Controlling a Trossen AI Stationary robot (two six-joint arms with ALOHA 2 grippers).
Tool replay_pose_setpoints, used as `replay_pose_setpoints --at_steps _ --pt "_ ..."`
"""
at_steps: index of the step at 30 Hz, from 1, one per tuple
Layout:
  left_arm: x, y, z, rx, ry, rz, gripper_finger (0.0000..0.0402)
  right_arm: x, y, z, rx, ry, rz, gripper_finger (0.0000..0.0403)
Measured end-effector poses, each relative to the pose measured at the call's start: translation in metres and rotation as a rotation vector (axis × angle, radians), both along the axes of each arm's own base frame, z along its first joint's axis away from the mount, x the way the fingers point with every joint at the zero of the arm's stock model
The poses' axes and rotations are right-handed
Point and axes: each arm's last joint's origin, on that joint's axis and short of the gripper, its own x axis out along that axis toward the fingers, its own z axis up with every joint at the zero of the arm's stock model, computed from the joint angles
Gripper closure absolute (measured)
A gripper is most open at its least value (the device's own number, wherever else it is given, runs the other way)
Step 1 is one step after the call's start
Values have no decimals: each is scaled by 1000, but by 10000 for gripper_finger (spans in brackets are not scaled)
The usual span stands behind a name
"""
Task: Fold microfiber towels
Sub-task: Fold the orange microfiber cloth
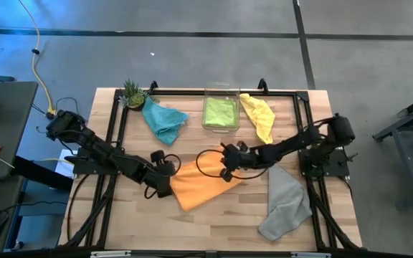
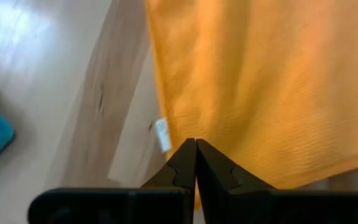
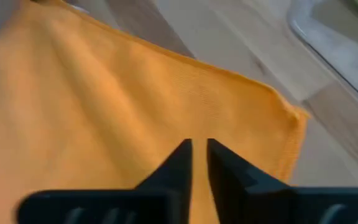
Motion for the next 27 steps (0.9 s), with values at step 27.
replay_pose_setpoints --at_steps 27 --pt "-5 -9 14 -24 -47 -75 401 2 -10 18 -129 -33 -30 379"
